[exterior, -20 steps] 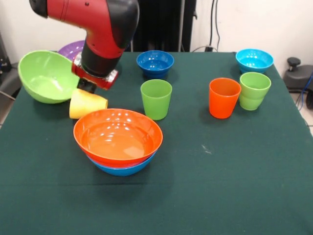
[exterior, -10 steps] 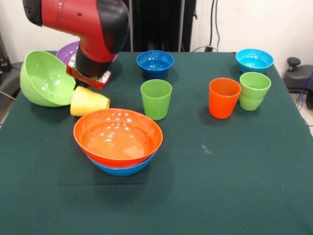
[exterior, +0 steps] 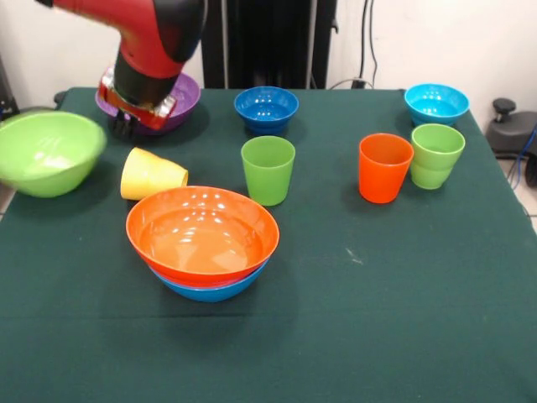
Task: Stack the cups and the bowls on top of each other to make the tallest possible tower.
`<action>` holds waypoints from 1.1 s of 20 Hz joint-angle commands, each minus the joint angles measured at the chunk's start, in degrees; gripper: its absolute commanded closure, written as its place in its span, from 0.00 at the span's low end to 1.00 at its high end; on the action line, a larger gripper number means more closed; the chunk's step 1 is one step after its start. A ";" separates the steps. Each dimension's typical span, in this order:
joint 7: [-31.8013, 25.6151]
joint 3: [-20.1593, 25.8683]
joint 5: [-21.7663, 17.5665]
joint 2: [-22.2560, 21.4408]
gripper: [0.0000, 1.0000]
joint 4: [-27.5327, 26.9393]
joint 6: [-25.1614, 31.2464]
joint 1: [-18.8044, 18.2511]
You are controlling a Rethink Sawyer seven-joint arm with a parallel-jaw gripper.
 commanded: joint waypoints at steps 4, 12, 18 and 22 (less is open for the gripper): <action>-6.92 3.06 -3.32 -7.76 0.00 5.75 1.22 0.80; -7.64 7.12 -3.57 -2.57 0.00 2.14 -2.49 -2.08; -8.66 7.93 -4.08 -1.51 0.00 -0.44 -2.23 -2.59; -8.73 8.15 -4.71 -0.43 0.00 -2.25 -2.23 -2.62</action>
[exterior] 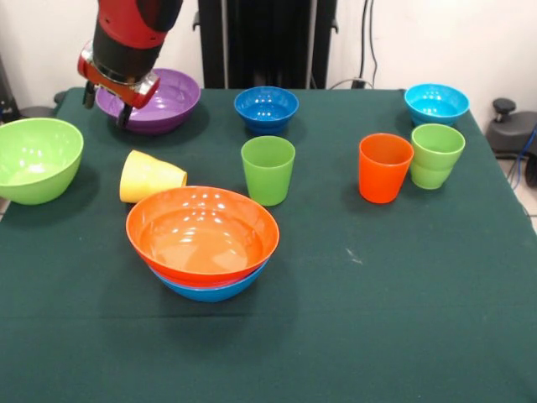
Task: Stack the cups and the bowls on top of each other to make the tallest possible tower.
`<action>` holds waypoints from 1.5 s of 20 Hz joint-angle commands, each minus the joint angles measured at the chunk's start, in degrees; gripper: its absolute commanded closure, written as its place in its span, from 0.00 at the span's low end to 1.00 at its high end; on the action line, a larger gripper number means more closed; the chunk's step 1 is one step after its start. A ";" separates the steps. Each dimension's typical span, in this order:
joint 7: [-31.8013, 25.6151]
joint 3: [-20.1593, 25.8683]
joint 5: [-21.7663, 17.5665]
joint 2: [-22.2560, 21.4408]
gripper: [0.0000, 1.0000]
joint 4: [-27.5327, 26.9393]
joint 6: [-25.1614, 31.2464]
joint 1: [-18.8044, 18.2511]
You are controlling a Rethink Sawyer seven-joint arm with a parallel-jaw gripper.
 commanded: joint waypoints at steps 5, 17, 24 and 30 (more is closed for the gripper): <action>-10.35 8.89 -4.92 4.94 0.00 -6.39 -1.97 -1.18; -16.69 11.57 -6.61 3.66 0.00 -11.65 3.26 -3.11; -17.57 13.27 -7.99 6.97 0.00 -15.19 3.31 -5.16; -20.15 14.73 -9.02 9.93 0.00 -19.20 3.66 -7.91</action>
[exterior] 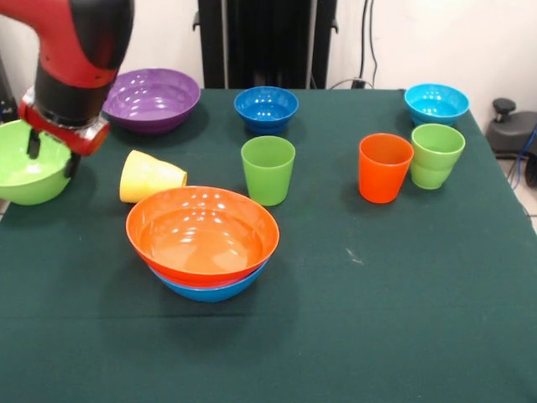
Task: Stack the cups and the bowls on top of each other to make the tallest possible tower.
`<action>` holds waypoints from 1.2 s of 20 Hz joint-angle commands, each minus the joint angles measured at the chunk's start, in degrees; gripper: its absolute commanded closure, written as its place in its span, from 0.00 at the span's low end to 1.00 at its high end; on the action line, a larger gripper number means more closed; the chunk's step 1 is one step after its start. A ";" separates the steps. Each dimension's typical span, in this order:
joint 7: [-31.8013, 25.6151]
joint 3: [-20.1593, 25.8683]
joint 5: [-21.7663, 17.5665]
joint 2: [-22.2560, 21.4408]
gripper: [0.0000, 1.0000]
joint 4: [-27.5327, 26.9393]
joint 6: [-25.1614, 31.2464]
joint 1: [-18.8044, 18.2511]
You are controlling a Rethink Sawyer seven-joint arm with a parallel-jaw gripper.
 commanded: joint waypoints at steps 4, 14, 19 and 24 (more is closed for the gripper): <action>-20.73 8.98 -5.13 8.50 0.00 -8.98 3.83 -3.21; -19.26 8.65 -4.72 14.45 0.00 -12.11 2.00 -4.92; -16.67 6.86 -4.85 15.43 1.00 -11.51 1.35 -4.47; -14.21 5.88 -4.23 12.54 1.00 -8.29 0.74 -3.19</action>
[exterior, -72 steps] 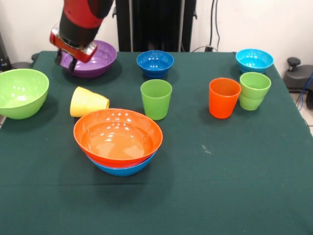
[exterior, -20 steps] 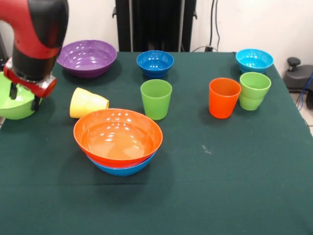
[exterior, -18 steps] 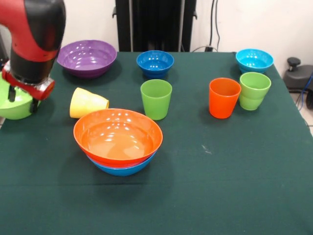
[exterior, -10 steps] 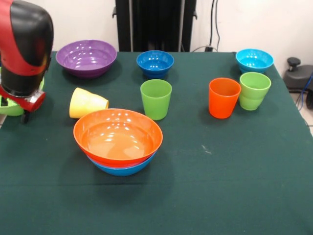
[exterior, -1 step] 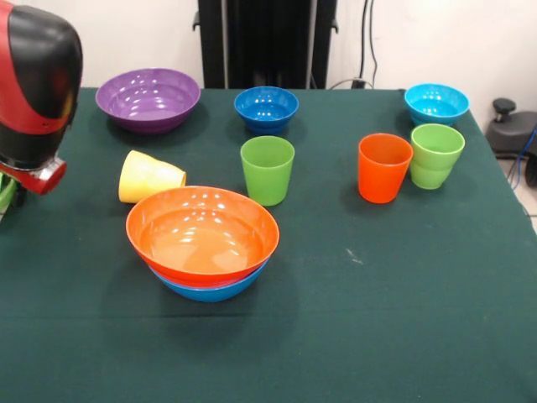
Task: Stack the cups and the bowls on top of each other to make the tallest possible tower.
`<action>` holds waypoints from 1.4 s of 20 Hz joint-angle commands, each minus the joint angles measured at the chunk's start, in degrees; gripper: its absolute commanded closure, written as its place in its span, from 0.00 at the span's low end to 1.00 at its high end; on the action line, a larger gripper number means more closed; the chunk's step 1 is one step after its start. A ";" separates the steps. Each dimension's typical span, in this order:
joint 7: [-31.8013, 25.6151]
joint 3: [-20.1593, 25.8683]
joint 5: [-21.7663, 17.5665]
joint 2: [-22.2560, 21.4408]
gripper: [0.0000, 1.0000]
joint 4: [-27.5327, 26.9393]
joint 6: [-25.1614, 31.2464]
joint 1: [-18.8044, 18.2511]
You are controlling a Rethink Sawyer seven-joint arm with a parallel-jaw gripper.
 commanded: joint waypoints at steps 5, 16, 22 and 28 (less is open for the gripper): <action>-8.85 3.71 -1.85 -1.47 1.00 7.64 1.75 3.82; -5.66 3.48 4.17 -15.60 1.00 16.07 9.31 11.27; -7.97 3.85 6.99 -21.06 1.00 16.04 16.25 14.39; -10.40 5.02 8.18 -24.10 1.00 12.97 21.55 16.23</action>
